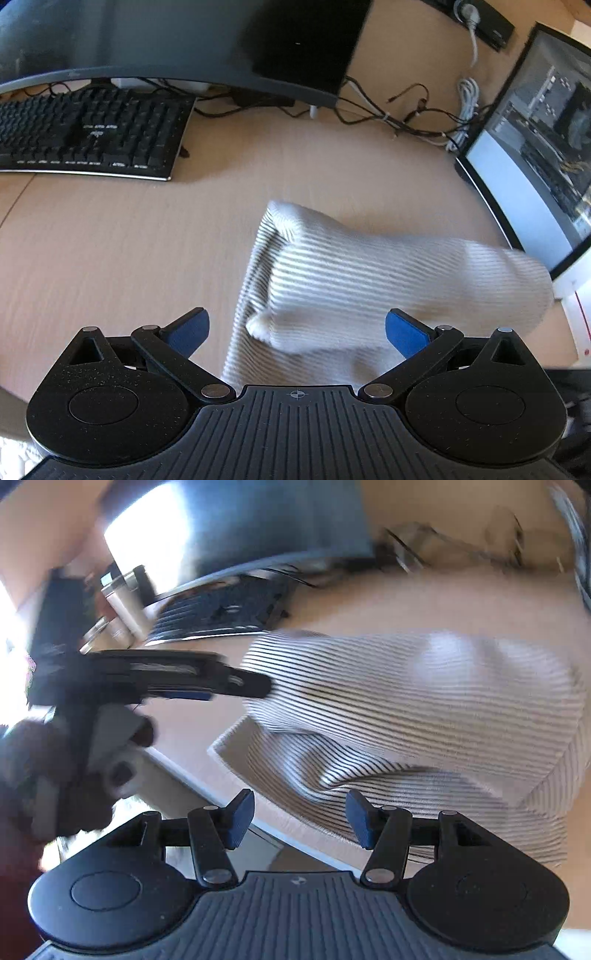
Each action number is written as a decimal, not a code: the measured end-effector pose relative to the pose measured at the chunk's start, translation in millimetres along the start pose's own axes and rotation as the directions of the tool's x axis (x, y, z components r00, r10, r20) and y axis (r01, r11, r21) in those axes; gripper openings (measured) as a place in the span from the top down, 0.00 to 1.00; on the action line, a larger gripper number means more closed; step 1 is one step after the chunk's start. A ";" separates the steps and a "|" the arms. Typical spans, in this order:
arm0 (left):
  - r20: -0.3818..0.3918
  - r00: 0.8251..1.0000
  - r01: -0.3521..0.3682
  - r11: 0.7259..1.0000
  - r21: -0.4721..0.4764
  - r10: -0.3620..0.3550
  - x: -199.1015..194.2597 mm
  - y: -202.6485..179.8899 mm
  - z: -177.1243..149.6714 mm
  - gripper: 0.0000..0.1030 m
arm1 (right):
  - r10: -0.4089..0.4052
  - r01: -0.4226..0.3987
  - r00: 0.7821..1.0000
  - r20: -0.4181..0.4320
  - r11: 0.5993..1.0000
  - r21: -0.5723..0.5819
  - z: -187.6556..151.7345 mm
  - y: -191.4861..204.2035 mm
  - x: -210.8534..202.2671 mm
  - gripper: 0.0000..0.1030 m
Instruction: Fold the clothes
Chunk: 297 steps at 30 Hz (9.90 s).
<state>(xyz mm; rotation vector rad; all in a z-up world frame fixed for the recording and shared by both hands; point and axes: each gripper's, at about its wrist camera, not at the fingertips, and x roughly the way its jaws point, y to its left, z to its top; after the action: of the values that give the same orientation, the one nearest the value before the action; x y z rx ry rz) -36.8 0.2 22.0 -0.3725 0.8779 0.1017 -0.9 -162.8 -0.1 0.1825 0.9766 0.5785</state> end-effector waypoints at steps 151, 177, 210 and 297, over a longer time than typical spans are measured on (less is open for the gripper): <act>0.533 0.845 -0.320 0.842 0.435 0.045 -19.0 -75.7 102.5 0.90 | -0.010 0.077 0.821 0.570 0.993 -0.093 161.7 -8.3 -89.8 0.76; 0.237 0.893 -0.344 0.920 -0.185 0.382 -54.2 120.1 59.4 0.13 | -0.158 0.219 0.973 0.171 0.867 -0.448 129.4 64.4 155.0 0.51; -0.085 0.996 0.002 0.993 0.117 0.008 67.4 3.4 51.4 0.37 | -0.394 0.400 0.884 0.250 0.916 0.029 48.4 -70.5 -35.1 0.66; 0.380 0.903 -0.250 0.965 0.083 0.202 -142.7 -101.7 -181.8 0.00 | -0.417 0.386 0.753 0.509 0.906 0.172 -137.7 56.1 -143.4 0.00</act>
<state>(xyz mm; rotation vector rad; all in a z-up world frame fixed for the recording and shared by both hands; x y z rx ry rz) -236.7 -150.6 54.3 -0.1187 0.5467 0.3188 -196.2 -208.0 49.6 0.1640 0.4537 0.0786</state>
